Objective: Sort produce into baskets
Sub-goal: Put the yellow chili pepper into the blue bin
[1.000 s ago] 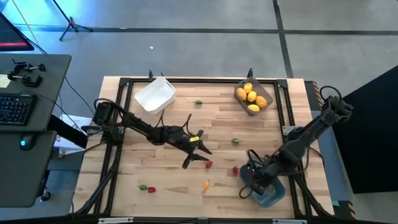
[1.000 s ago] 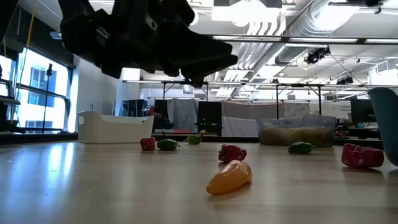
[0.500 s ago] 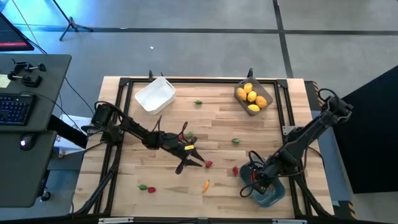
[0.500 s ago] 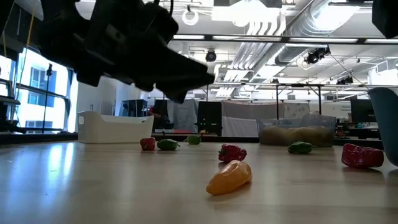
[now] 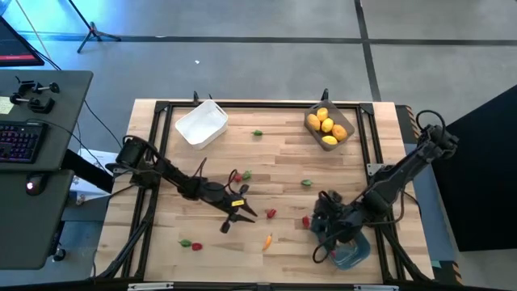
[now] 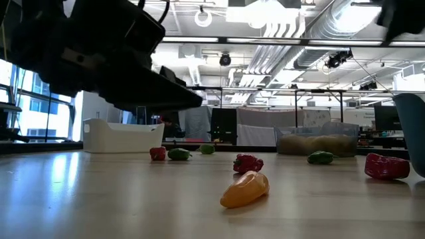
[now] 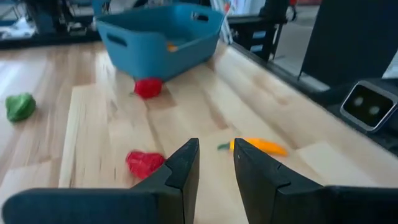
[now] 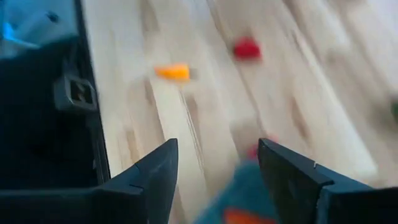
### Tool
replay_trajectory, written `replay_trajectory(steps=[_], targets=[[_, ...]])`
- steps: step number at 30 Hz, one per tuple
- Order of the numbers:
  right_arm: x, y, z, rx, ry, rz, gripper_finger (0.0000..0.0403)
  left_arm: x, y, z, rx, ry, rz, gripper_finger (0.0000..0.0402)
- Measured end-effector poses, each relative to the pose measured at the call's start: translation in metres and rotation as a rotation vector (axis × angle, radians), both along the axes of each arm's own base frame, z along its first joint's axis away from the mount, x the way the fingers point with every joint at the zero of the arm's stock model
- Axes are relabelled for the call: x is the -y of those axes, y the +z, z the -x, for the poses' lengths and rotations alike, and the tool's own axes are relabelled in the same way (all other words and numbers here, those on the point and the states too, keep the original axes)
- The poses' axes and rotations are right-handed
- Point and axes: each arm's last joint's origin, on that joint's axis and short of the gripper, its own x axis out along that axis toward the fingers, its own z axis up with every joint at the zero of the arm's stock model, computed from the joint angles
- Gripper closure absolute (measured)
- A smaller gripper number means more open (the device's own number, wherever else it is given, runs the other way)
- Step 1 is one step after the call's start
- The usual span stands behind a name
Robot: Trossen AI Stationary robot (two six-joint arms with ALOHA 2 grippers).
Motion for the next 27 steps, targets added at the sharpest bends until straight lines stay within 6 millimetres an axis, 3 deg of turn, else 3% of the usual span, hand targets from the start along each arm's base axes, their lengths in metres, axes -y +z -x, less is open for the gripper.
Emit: replay_trajectory(steps=[6,14,19,27], targets=[[-0.001,-0.010,-0.042,0.156,0.122,0.080,0.0192,0.000,0.004,0.004,0.060,0.005,0.051,0.0329],[-0.009,-0.066,-0.098,0.208,0.350,0.136,0.0192,-0.003,-0.001,0.013,0.032,0.016,0.081,0.0340],[-0.010,-0.100,-0.116,0.190,0.448,0.119,0.0192,-0.003,-0.001,0.013,0.033,0.020,0.086,0.0341],[-0.007,-0.131,-0.126,0.155,0.515,0.153,0.0192,-0.004,-0.001,0.013,0.034,0.025,0.085,0.0341]])
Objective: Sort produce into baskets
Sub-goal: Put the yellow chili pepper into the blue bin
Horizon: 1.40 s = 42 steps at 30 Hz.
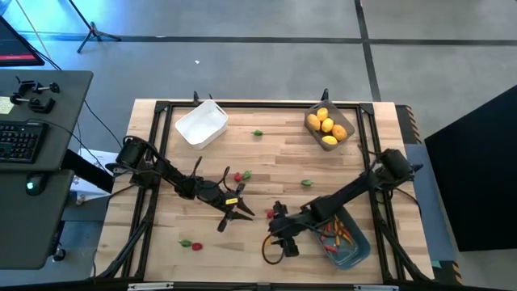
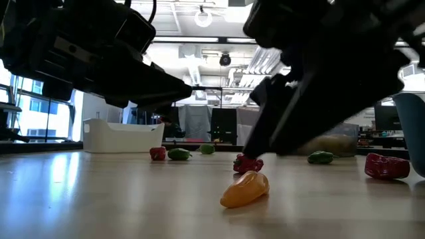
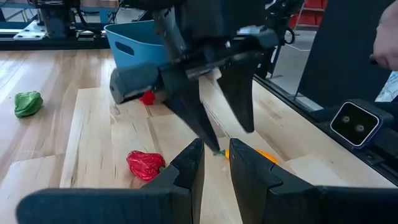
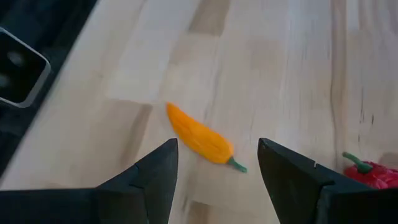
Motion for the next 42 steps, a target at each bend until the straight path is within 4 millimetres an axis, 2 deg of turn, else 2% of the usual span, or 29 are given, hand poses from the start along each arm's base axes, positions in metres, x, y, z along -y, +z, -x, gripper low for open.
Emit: replay_trajectory(steps=[8,11,16,21,26,30,37,40,42], targets=[[0.004,-0.016,-0.010,0.009,0.061,-0.052,0.0202,0.000,0.000,0.000,0.005,-0.002,-0.012,0.0342],[0.005,-0.022,-0.012,-0.006,0.070,-0.068,0.0231,0.000,0.000,0.000,0.006,-0.001,-0.015,0.0342],[0.009,-0.025,-0.014,-0.019,0.050,-0.076,0.0314,0.000,0.000,0.000,0.003,-0.001,-0.015,0.0342],[0.013,-0.015,-0.012,-0.053,0.052,-0.129,0.0392,-0.001,0.000,0.000,0.004,0.021,-0.020,0.0342],[0.016,0.024,-0.002,-0.040,0.014,-0.179,0.0385,-0.002,0.001,-0.001,0.015,0.053,-0.024,0.0342],[0.015,0.062,0.020,-0.070,-0.082,-0.204,0.0390,-0.004,0.002,-0.002,0.032,0.072,-0.020,0.0342],[0.000,0.117,0.086,-0.231,-0.356,-0.382,0.0400,-0.006,0.005,-0.003,0.055,0.082,-0.015,0.0342],[-0.014,0.132,0.116,-0.325,-0.456,-0.506,0.0401,-0.006,0.005,-0.003,0.055,0.082,-0.017,0.0342],[-0.023,0.133,0.135,-0.382,-0.545,-0.531,0.0401,-0.006,0.005,-0.003,0.055,0.086,-0.017,0.0342]])
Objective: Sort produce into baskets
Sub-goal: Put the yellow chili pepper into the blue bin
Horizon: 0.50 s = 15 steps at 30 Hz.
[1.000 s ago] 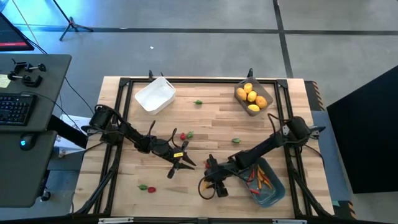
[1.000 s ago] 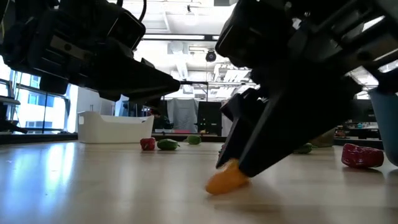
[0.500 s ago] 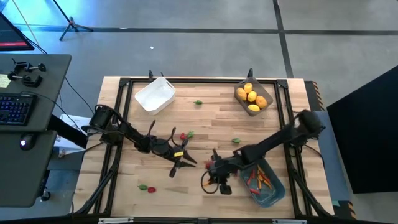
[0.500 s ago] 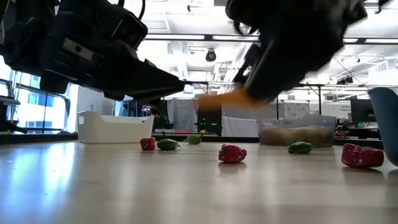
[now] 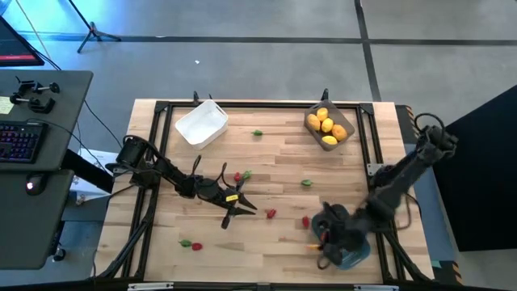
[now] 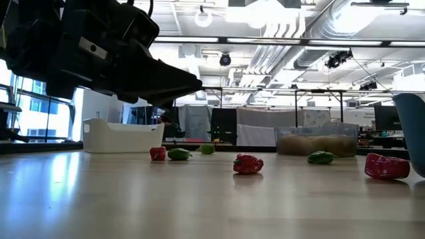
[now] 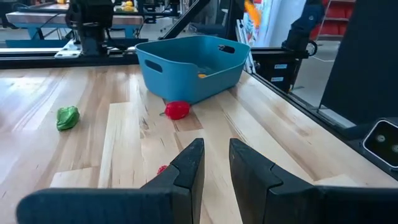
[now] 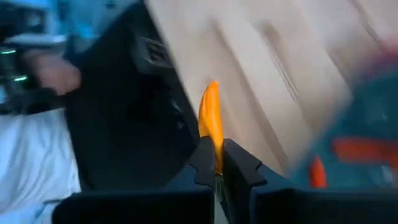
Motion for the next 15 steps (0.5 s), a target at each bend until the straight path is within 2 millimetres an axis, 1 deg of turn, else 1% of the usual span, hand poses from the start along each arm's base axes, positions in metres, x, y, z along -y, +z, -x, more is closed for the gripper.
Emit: replay_trajectory(steps=[3,7,10,15], targets=[[-0.008,-0.009,0.024,-0.154,-0.126,0.026,0.0402,-0.001,0.000,0.000,-0.003,0.026,0.008,0.0342],[-0.010,-0.033,0.044,-0.380,-0.295,0.136,0.0402,-0.001,0.000,0.000,-0.003,0.055,0.010,0.0342],[-0.012,-0.049,0.048,-0.457,-0.352,0.187,0.0402,-0.002,0.000,0.000,-0.003,0.060,0.009,0.0342],[-0.013,-0.074,0.044,-0.508,-0.365,0.219,0.0402,-0.002,0.000,-0.001,-0.008,0.067,0.030,0.0342]])
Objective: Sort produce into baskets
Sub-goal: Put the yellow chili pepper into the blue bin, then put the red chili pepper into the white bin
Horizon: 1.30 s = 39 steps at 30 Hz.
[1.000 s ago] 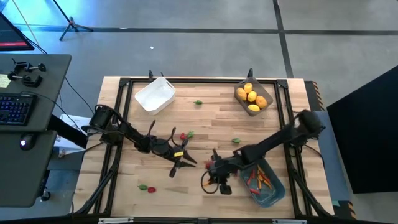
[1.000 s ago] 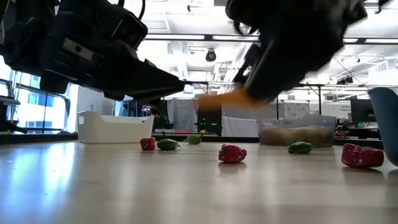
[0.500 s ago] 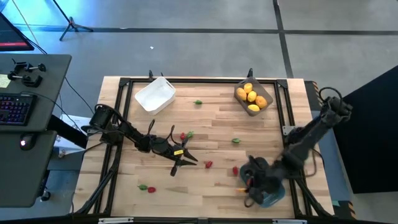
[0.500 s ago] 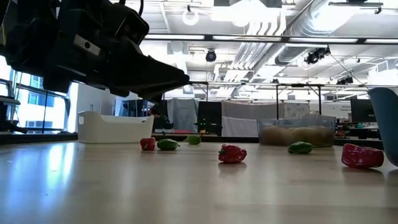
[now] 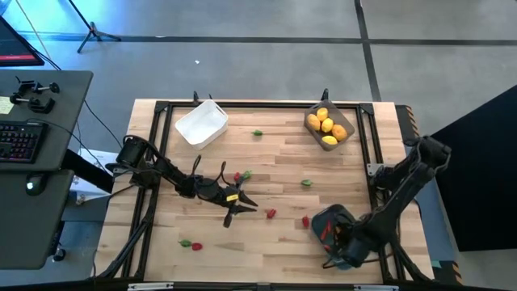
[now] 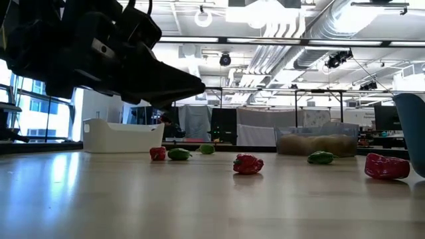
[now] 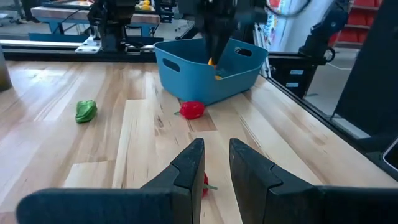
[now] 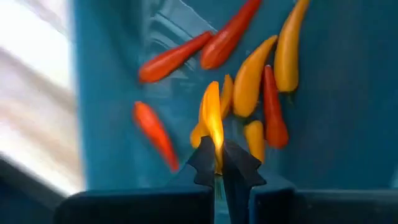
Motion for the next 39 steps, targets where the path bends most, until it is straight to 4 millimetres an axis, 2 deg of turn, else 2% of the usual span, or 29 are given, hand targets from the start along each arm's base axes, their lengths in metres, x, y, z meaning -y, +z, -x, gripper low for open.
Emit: replay_trajectory(steps=[5,10,14,21,25,28,32,39], targets=[[0.001,-0.014,-0.007,-0.078,0.019,0.008,0.0381,0.001,0.002,-0.004,-0.006,0.022,0.046,0.0342],[0.006,-0.016,-0.014,-0.101,0.044,-0.007,0.0319,0.013,0.008,-0.026,-0.100,0.032,0.058,0.0342],[0.009,-0.015,-0.018,-0.100,0.039,-0.007,0.0269,0.023,0.014,-0.045,-0.236,0.137,0.017,0.0340],[0.010,-0.015,-0.019,-0.085,0.058,0.008,0.0209,0.042,0.029,-0.061,-0.317,0.164,-0.003,0.0297],[0.010,-0.015,-0.019,-0.078,0.059,0.013,0.0197,0.045,0.030,-0.061,-0.358,0.229,0.016,0.0253],[0.010,-0.015,-0.019,-0.055,0.058,0.035,0.0197,0.039,0.024,-0.059,-0.417,0.312,0.015,0.0219],[0.011,-0.015,-0.020,-0.041,0.064,0.049,0.0197,0.033,0.023,-0.060,-0.439,0.369,0.126,0.0179],[0.012,-0.015,-0.020,-0.031,0.081,0.072,0.0197,0.036,0.022,-0.060,-0.430,0.355,0.108,0.0145]])
